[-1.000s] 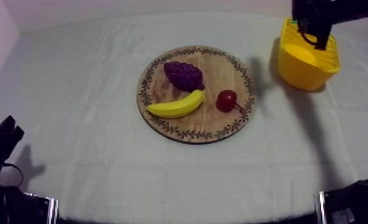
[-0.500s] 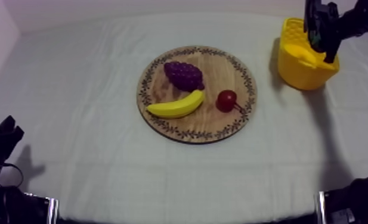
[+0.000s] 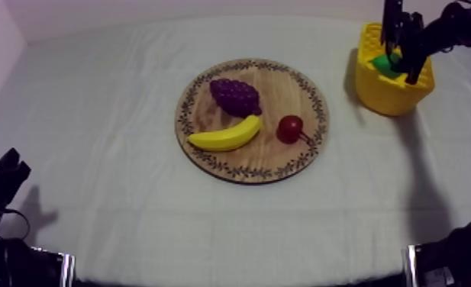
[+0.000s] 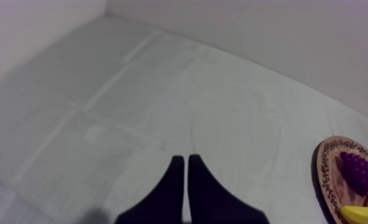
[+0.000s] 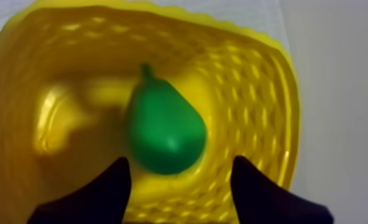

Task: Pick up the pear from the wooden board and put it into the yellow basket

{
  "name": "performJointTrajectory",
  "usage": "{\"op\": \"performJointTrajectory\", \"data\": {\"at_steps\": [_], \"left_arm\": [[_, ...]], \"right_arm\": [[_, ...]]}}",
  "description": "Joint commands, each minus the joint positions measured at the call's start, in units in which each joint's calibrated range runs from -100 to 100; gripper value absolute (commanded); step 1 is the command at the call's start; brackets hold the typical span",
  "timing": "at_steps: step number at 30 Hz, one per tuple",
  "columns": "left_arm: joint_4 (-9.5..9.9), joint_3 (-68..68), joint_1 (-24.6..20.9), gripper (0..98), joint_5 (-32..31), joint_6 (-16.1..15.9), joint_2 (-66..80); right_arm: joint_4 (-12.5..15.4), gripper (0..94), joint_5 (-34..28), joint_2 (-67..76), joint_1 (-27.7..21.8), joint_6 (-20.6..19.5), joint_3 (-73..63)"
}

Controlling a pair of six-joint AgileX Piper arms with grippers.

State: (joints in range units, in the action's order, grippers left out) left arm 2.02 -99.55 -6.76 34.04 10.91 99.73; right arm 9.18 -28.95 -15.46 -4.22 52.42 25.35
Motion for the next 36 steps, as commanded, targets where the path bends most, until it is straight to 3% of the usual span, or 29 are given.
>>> {"op": "performJointTrajectory", "data": {"at_steps": [1,4,7,13,16,21,26,28,29,33,36], "left_arm": [[0.01,0.0,0.0,0.1,-0.01,0.01,0.01],[0.01,0.0,0.0,0.1,-0.01,0.01,0.01],[0.01,0.0,0.0,0.1,-0.01,0.01,0.01],[0.01,0.0,0.0,0.1,-0.01,0.01,0.01],[0.01,0.0,0.0,0.1,-0.01,0.01,0.01],[0.01,0.0,0.0,0.1,-0.01,0.01,0.01],[0.01,0.0,0.0,0.1,-0.01,0.01,0.01],[0.01,0.0,0.0,0.1,-0.01,0.01,0.01],[0.01,0.0,0.0,0.1,-0.01,0.01,0.01],[0.01,0.0,0.0,0.1,-0.01,0.01,0.01],[0.01,0.0,0.0,0.1,-0.01,-0.01,0.01]], "right_arm": [[0.91,39.9,0.23,1.21,-0.1,-0.11,0.55],[3.08,15.8,0.78,4.44,-0.72,-0.54,2.31],[5.82,5.9,1.05,9.51,-1.8,-1.1,5.51],[12.66,1.3,2.53,24.6,-5.09,-3.38,17.13],[16.46,0.9,5.03,33.89,-7.19,-8.02,24.85],[18.23,0.7,13.36,50.85,-7.28,-18.24,41.78],[18.52,0.6,15.14,67.76,-5.97,-20.77,58.49],[17.82,0.6,14.73,74.25,-5.06,-21.16,64.37],[16.2,0.6,13.09,77.24,-4.57,-22.4,66.52],[3.44,0.5,4.64,87.41,-2.17,-35.65,71.05],[-1.59,0.5,-3.08,93.78,-0.52,-41.85,72.68]]}}
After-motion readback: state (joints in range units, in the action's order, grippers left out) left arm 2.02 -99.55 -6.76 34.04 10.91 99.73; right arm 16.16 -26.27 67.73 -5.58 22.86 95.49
